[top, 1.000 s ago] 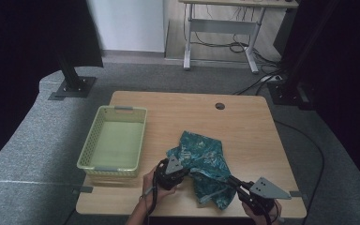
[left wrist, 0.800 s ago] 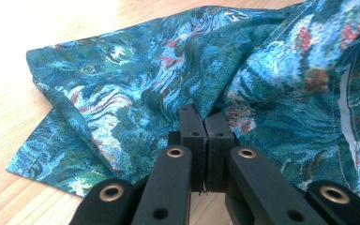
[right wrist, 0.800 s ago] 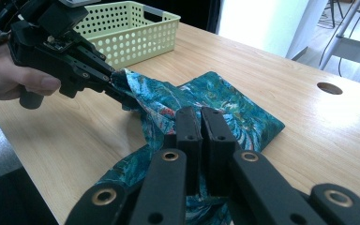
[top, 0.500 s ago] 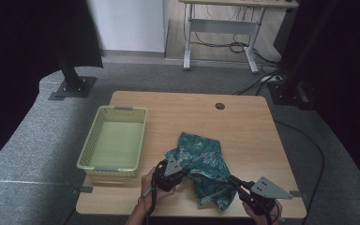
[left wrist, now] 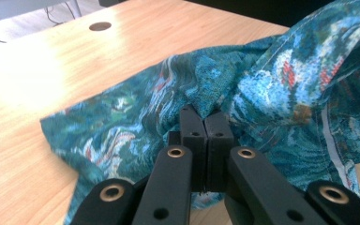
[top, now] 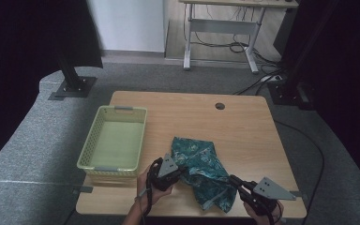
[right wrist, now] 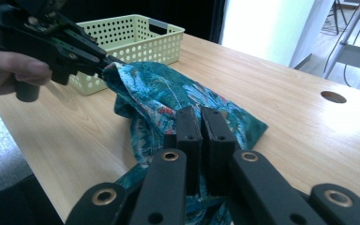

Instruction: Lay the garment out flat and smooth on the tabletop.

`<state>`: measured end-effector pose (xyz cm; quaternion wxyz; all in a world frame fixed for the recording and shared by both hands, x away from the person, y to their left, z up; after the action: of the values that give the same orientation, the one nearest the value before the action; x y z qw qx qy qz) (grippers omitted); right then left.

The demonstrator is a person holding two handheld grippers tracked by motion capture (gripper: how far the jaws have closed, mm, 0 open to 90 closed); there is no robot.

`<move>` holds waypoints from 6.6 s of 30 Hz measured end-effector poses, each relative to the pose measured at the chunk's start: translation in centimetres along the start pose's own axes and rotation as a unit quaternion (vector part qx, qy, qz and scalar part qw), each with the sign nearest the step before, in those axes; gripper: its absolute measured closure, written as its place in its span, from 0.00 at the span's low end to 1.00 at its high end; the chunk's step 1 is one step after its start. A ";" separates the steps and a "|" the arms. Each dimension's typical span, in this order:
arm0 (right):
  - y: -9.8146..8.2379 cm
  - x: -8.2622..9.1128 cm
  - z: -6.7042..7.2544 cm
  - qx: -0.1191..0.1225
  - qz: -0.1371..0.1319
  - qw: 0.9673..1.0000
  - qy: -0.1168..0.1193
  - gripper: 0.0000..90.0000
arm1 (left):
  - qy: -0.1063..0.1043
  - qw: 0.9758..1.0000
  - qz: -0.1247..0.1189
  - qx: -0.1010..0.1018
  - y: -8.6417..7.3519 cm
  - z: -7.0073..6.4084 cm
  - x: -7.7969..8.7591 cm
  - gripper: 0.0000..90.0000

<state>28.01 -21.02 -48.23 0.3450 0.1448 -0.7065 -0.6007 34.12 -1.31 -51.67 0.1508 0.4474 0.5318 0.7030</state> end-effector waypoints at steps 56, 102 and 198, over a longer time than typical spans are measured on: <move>11.4 1.1 -2.1 0.049 -0.057 0.996 -0.044 0.95 | 0.009 0.998 -0.052 -0.018 8.6 1.4 6.0 0.99; -2.1 -5.1 -7.2 -0.117 0.035 0.991 -0.047 0.47 | 0.031 0.993 0.024 0.113 0.6 3.7 -0.4 0.38; -10.2 0.2 -13.5 -0.166 0.115 0.974 -0.100 0.91 | 0.056 0.989 0.126 0.048 -9.2 -0.1 -2.9 0.44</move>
<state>34.68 -33.64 -57.27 0.3586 -0.0576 -0.6397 -0.6774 33.26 0.24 -61.18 0.0091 0.4774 0.5118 0.7142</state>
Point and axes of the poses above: each handheld gripper's, and its own axes: x roughly backward along the jaws, y roughly out of its top, z roughly to its left, the point moved 9 cm from there along -x, roughly forward along the jaws
